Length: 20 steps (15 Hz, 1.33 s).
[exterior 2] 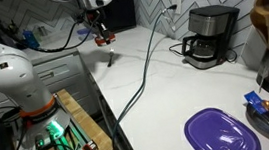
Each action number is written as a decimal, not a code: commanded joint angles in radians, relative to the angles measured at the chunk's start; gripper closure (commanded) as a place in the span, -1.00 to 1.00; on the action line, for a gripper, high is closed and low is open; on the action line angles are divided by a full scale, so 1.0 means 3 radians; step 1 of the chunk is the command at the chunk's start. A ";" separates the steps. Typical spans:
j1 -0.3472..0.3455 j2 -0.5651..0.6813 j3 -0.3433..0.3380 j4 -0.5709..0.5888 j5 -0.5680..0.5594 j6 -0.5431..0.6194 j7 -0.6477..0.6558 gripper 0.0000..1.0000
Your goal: Move the heart shaped object to the left
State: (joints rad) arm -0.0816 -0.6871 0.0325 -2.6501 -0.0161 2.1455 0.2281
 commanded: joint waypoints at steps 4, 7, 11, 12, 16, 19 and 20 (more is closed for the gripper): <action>-0.0008 -0.0001 0.0007 0.0005 0.0006 -0.0010 -0.0011 0.78; -0.0008 -0.0001 0.0007 0.0005 0.0006 -0.0010 -0.0013 0.78; 0.0148 0.0079 0.0154 0.0168 -0.0008 0.0013 -0.0093 0.94; 0.0241 0.0119 0.0226 0.0250 0.0000 0.0018 -0.0146 0.94; 0.0666 0.0337 0.0549 0.0597 0.0106 0.0010 -0.0236 0.94; 0.0968 0.0615 0.0744 0.0846 0.0158 0.0086 -0.0329 0.94; 0.1053 0.0709 0.0804 0.0919 0.0158 0.0126 -0.0365 0.94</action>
State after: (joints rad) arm 0.1696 -0.5710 0.2412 -2.4440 0.0049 2.1569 0.1694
